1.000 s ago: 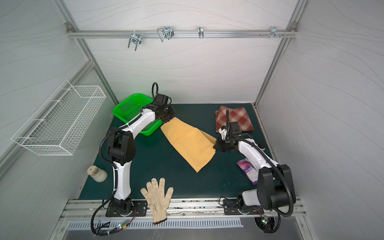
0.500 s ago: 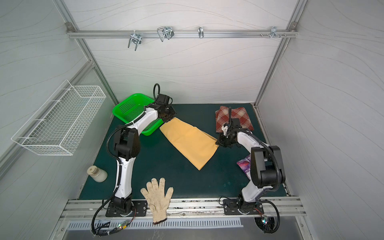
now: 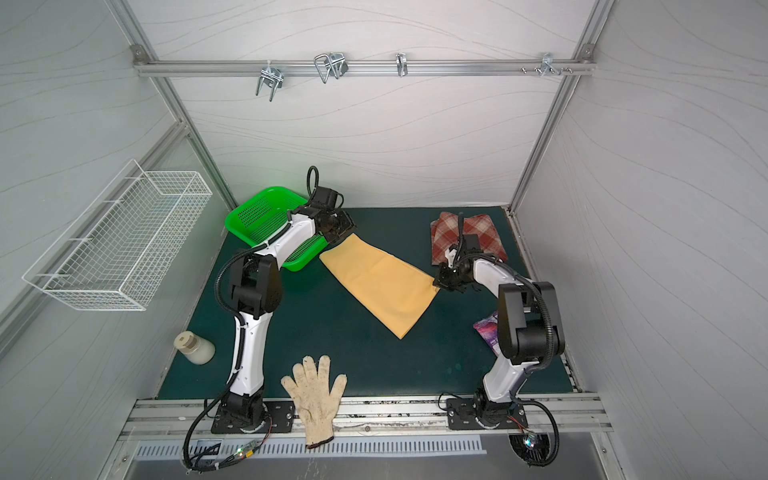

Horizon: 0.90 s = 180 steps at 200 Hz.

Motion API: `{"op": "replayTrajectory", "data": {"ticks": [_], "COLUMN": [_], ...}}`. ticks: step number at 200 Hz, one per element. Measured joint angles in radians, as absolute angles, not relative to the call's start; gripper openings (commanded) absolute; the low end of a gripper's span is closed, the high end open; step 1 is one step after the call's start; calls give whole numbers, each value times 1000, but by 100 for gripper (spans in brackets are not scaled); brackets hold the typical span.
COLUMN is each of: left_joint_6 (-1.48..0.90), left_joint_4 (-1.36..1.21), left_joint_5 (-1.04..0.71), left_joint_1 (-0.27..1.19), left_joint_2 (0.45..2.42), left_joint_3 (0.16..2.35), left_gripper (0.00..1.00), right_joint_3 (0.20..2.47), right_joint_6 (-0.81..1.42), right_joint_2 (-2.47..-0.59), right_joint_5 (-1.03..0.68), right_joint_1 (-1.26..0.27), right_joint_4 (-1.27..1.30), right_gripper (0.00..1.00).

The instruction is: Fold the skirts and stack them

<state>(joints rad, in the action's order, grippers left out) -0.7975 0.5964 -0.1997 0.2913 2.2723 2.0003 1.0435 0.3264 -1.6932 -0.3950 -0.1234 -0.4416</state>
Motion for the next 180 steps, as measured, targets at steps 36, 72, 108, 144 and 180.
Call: {"op": "replayTrajectory", "data": {"ticks": [36,72,108,144,180], "left_joint_6": [-784,-768,-757,-750,-738], "left_joint_4": [593,572,506,464,423], "left_joint_5": [-217,-223,-235,-252,-262], "left_joint_1": [306,316,318,320,329], "left_joint_2": [2205,2101,2008,1977,1967], "left_joint_3": [1953,1871,1678,1521,1456], "left_gripper": [67,67,68,78,78], "right_joint_3": [1044,1044,1042,1044,1042], "right_joint_6": [327,343,355,376,386], "right_joint_2": [-1697,-1723,-1726,-1683,-1542], "right_joint_5": [-382,-372,-339,-326,-279], "right_joint_1": [-101,-89,-87,-90,-152], "right_joint_4": [-429,-415,-388,-382,-391], "right_gripper": [0,21,54,70,99]}}
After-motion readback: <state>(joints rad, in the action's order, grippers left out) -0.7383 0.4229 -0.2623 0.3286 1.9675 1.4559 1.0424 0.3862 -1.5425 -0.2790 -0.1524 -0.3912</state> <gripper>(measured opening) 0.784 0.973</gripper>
